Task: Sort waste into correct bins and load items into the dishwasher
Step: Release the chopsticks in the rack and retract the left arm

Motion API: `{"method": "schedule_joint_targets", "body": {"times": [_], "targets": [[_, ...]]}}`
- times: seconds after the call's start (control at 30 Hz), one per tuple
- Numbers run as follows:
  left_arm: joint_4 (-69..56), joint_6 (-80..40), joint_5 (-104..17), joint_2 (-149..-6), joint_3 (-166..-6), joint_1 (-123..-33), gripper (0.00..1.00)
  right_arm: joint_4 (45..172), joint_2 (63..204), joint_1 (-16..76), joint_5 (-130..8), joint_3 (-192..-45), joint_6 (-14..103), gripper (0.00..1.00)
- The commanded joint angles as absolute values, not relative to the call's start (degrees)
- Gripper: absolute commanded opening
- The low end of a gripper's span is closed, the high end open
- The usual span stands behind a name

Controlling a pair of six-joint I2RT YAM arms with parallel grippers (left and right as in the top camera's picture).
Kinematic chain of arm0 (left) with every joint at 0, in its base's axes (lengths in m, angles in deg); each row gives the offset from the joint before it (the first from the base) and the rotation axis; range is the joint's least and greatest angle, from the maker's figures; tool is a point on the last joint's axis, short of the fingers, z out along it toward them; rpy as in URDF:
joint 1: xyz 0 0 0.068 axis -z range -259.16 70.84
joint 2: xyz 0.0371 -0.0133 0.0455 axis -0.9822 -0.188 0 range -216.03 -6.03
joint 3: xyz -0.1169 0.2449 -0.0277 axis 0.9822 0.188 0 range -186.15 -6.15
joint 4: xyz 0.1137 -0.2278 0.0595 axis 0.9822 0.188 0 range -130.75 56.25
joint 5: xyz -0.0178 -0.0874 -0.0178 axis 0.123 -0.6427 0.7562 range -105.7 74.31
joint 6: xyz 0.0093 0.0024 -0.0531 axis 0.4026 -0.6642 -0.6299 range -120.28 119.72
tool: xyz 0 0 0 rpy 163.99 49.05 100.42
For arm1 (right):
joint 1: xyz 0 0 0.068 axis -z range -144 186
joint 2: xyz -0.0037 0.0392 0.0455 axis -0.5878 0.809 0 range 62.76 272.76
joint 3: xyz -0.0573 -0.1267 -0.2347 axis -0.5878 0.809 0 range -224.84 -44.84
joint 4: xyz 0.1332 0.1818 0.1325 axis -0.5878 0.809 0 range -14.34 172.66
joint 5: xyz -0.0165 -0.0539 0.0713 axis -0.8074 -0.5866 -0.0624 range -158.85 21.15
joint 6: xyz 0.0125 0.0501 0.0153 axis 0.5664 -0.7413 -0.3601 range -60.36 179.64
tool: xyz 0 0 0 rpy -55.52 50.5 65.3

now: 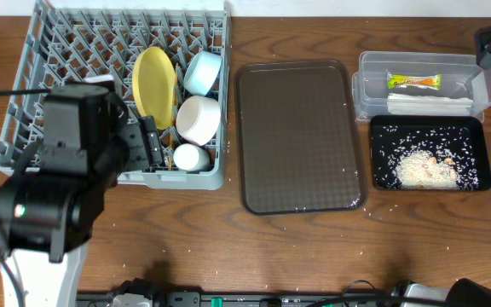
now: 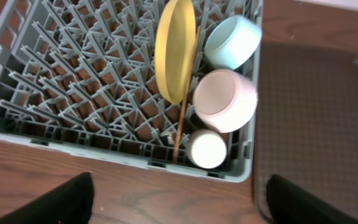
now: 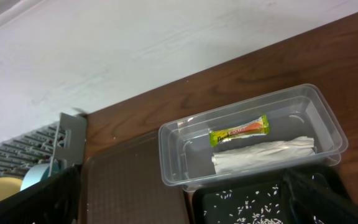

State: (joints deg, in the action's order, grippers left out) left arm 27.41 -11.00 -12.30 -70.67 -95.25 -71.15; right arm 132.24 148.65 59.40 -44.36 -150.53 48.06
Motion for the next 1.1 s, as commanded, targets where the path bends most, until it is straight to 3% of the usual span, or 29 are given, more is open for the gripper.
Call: {"method": "schedule_joint_targets", "body": {"times": [0.0,0.37,0.8,1.07], "targets": [[27.6,-11.6,-12.7,-68.4,-95.3,-71.3,0.91,132.3,148.8,60.0,-44.0,-150.6,47.5,0.99],[22.4,-11.5,-10.9,-65.3,-91.4,-71.1,0.92,132.3,148.8,60.0,-44.0,-150.6,47.5,0.99],[-15.7,-10.9,-12.8,-36.3,-48.2,-82.3,0.92,132.3,148.8,60.0,-44.0,-150.6,47.5,0.99],[-36.9,-10.9,-12.7,-18.6,-22.4,-83.5,0.92,132.3,148.8,60.0,-44.0,-150.6,47.5,0.99]]}}
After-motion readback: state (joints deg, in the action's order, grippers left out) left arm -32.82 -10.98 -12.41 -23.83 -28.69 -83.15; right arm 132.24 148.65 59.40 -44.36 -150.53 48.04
